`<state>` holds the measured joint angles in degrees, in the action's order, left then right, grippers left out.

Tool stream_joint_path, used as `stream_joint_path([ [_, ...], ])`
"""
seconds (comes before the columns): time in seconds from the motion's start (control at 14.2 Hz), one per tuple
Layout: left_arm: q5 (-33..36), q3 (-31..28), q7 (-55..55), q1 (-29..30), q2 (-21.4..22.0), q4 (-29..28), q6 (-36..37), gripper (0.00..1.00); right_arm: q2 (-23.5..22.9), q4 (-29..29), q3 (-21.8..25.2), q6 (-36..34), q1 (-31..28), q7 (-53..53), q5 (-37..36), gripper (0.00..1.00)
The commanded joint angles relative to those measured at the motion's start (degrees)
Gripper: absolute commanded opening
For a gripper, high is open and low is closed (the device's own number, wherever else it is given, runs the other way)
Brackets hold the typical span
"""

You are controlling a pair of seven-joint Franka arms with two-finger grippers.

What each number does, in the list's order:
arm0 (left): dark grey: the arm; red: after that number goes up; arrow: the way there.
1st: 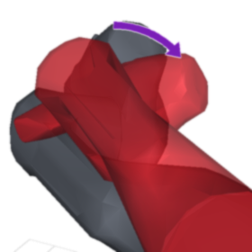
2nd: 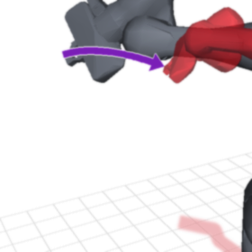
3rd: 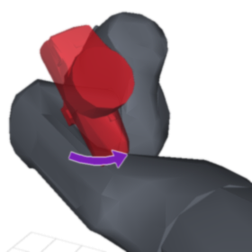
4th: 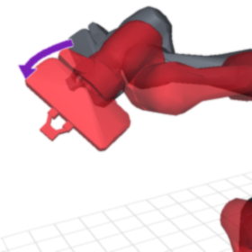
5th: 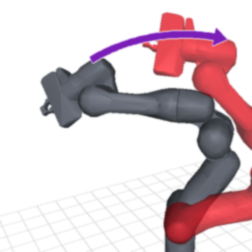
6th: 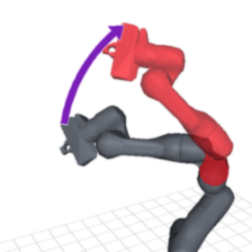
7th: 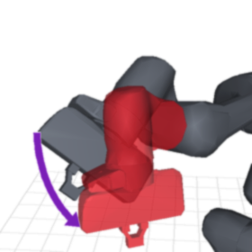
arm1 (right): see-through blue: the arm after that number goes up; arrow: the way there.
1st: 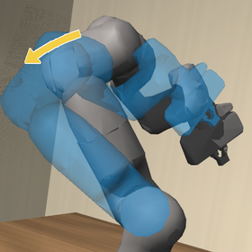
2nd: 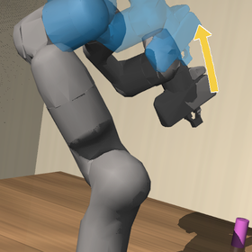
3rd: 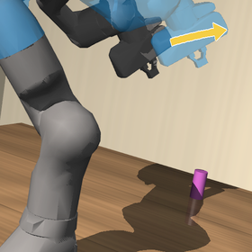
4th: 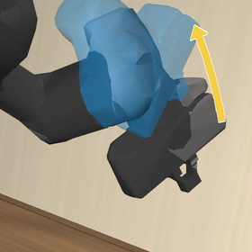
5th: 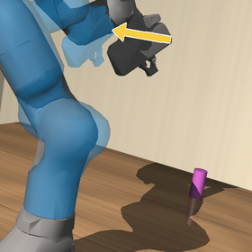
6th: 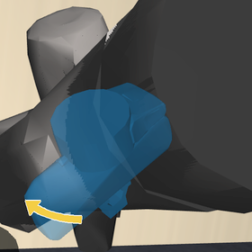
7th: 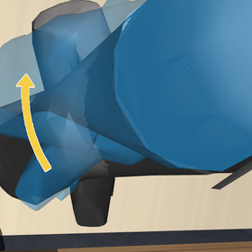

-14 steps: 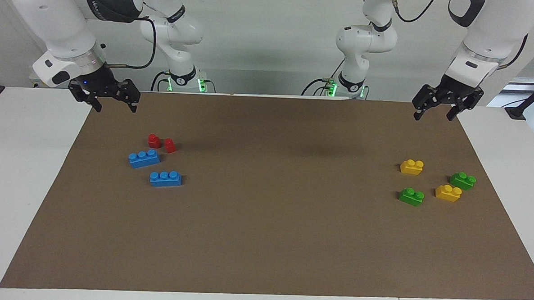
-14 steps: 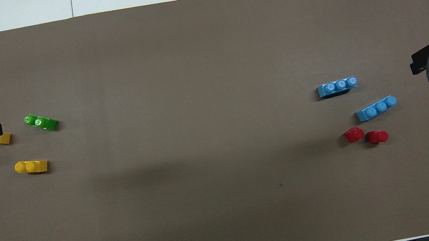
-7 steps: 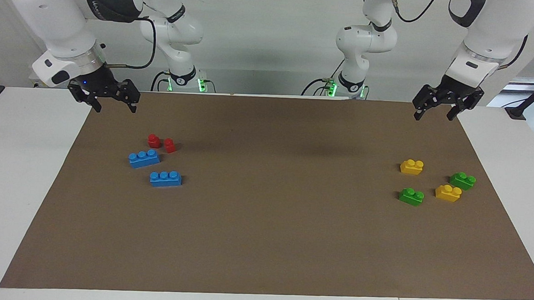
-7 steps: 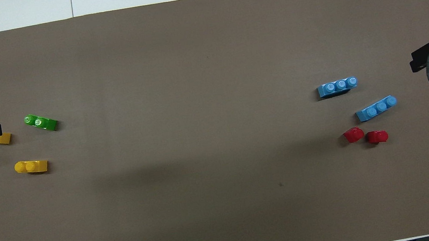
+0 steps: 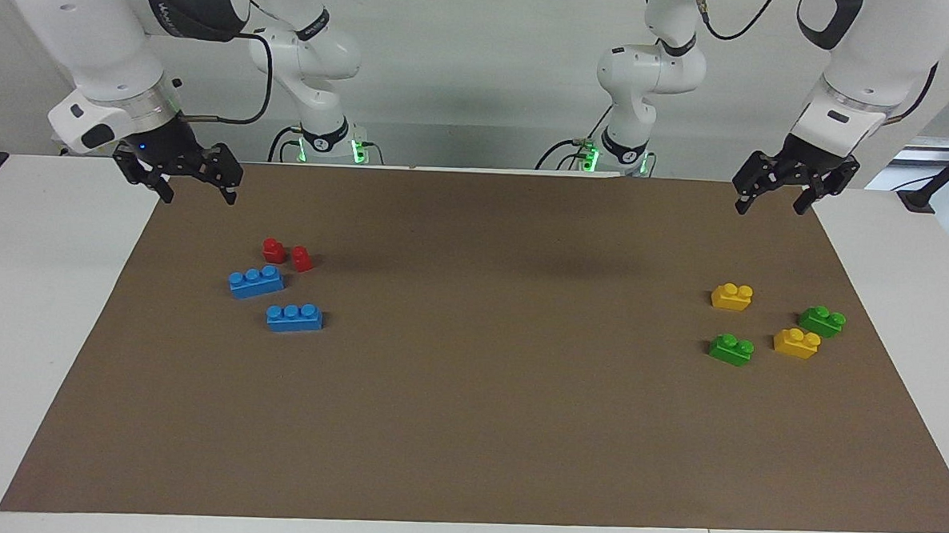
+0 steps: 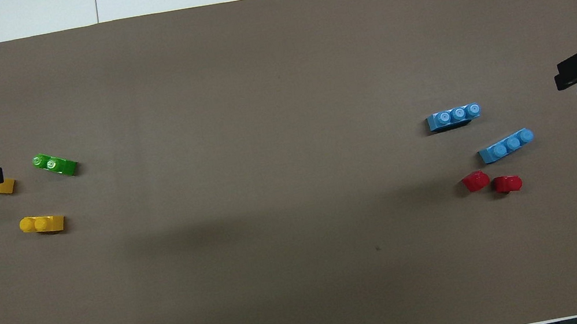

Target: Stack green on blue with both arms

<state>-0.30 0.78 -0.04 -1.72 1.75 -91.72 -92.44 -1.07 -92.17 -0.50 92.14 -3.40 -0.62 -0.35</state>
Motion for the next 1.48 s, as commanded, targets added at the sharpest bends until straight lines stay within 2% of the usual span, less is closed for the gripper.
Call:
stream_joint_path([
  [0.0,-0.23,-0.34,-0.66,0.05,1.15,-1.09,0.51,1.00,1.86,-5.55,-0.20,6.37,-0.47,10.59,-0.27,1.00],
  [0.21,-0.23,-0.34,-0.31,0.05,1.67,-2.31,-0.37,1.00,-0.85,-5.74,-0.20,7.79,-0.65,24.30,-0.01,1.00],
  [0.28,-0.23,-0.43,1.34,0.22,2.11,-3.19,-0.72,1.00,-2.00,-5.56,-0.20,8.84,-0.99,30.88,2.08,0.99],
  [0.42,-0.32,-0.34,9.84,1.10,2.82,-5.03,-2.56,1.00,-4.46,-5.12,0.15,10.07,-3.01,40.13,10.07,0.99],
  [0.77,-0.41,-0.34,31.11,2.06,2.04,-8.29,-7.40,1.00,-9.64,-4.51,0.15,11.83,-5.65,52.99,20.55,0.97],
  [0.91,-0.76,-0.34,40.34,3.73,0.37,-8.91,-10.12,1.00,-12.10,-4.33,0.23,12.71,-6.09,53.09,23.36,0.97],
  [1.27,-0.85,-0.43,48.72,5.49,-8.06,-8.47,-15.92,1.00,-15.80,-6.17,0.23,12.89,-7.76,54.93,24.87,0.97],
  [1.41,-0.93,-0.43,52.23,6.02,-10.88,-8.21,-18.46,1.00,-17.73,-6.09,0.23,12.63,-9.34,57.30,27.66,0.97],
])
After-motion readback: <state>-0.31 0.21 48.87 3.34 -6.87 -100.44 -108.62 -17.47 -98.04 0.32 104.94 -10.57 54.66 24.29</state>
